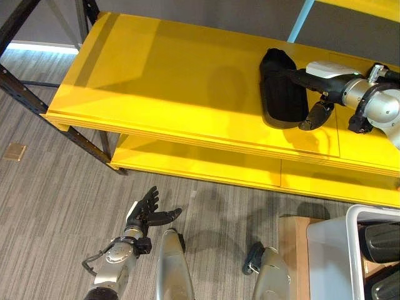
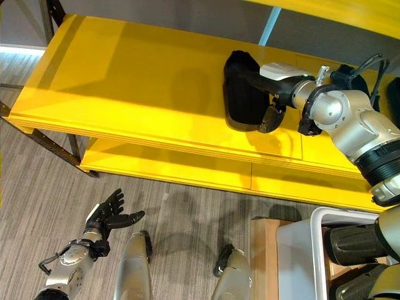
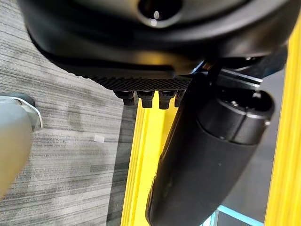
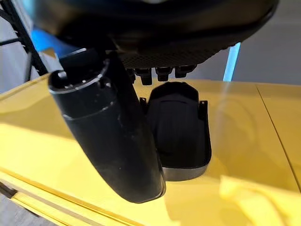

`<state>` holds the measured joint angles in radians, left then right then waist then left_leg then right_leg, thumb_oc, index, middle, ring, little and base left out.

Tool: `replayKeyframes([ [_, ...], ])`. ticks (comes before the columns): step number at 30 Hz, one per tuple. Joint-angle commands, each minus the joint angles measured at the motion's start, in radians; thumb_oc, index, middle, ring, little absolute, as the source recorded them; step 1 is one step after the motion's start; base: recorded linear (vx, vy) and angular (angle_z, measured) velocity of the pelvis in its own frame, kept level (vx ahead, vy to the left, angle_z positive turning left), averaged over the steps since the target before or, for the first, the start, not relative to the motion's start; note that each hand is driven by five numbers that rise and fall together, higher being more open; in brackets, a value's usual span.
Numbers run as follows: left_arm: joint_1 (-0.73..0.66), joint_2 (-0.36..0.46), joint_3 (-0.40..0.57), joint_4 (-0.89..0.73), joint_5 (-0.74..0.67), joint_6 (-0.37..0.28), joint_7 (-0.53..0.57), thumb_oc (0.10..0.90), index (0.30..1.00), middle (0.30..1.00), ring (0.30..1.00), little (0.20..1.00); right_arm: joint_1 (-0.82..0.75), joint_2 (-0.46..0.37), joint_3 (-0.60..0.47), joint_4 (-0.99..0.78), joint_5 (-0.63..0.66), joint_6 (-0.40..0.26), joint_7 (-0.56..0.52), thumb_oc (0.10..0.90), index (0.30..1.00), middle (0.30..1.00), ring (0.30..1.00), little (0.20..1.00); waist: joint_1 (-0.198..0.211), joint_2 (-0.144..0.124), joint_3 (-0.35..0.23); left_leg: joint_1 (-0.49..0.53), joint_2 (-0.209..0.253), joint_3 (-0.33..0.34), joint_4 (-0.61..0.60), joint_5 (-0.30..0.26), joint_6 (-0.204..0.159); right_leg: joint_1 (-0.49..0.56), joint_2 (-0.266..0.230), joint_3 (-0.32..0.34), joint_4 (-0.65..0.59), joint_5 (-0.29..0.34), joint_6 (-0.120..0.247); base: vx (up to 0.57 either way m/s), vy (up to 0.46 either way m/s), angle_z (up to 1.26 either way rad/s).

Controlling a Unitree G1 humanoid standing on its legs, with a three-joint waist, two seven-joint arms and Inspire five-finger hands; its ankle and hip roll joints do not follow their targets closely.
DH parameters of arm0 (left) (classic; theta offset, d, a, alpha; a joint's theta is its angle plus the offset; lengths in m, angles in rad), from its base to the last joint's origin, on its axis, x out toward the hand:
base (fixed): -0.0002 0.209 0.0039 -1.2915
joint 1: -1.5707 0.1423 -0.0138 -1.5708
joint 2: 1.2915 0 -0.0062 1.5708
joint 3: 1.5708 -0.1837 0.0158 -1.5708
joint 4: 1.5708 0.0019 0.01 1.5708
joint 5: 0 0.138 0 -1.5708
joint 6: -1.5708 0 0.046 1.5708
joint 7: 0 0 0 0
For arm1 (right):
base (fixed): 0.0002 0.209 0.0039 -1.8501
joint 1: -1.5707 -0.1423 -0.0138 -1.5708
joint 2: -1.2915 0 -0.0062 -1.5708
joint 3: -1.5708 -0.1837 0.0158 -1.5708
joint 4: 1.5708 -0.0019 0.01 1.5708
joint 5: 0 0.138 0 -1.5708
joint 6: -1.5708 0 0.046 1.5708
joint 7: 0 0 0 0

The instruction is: Move parts from the plastic box to the shelf.

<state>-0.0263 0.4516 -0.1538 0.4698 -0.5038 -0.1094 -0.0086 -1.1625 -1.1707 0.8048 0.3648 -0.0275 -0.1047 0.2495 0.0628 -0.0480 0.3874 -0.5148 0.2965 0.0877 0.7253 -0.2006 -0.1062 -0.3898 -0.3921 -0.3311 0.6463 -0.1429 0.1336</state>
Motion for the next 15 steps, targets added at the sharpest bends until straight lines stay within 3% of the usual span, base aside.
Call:
replayKeyframes([
  [1,-0.016,0.036,0.0,-0.058,0.02,-0.065,0.0,0.9,1.0,1.0,1.0,1.0,0.018,-0.06,-0.163,-0.079,-0.006,-0.021,-0.087,0.9,1.0,1.0,1.0,1.0,0.006,-0.028,-0.094,0.072,0.043,0.011,-0.041,0.007,-0.027,0.028,0.015,0.04,0.038,-0.009,0.003,0.02,0.019,-0.09],
  [7,-0.007,0.012,0.016,-0.056,0.047,-0.059,0.012,0.9,1.0,1.0,1.0,1.0,0.403,-0.043,-0.499,-0.318,-0.016,-0.056,-0.111,0.9,1.0,1.0,1.0,1.0,-0.036,-0.032,-0.099,0.096,0.051,0.027,-0.05,0.0,-0.026,0.045,0.022,0.051,0.015,-0.003,0.006,0.01,0.015,-0.08],
  [15,-0.004,0.0,0.018,-0.06,0.067,-0.055,0.02,0.9,1.0,1.0,1.0,1.0,0.624,0.033,-0.628,-0.396,-0.043,-0.062,-0.107,0.9,1.0,1.0,1.0,1.0,-0.054,-0.033,-0.098,0.111,0.063,0.041,-0.058,0.003,-0.03,0.049,0.034,0.066,-0.002,0.0,0.006,0.0,0.006,-0.09],
])
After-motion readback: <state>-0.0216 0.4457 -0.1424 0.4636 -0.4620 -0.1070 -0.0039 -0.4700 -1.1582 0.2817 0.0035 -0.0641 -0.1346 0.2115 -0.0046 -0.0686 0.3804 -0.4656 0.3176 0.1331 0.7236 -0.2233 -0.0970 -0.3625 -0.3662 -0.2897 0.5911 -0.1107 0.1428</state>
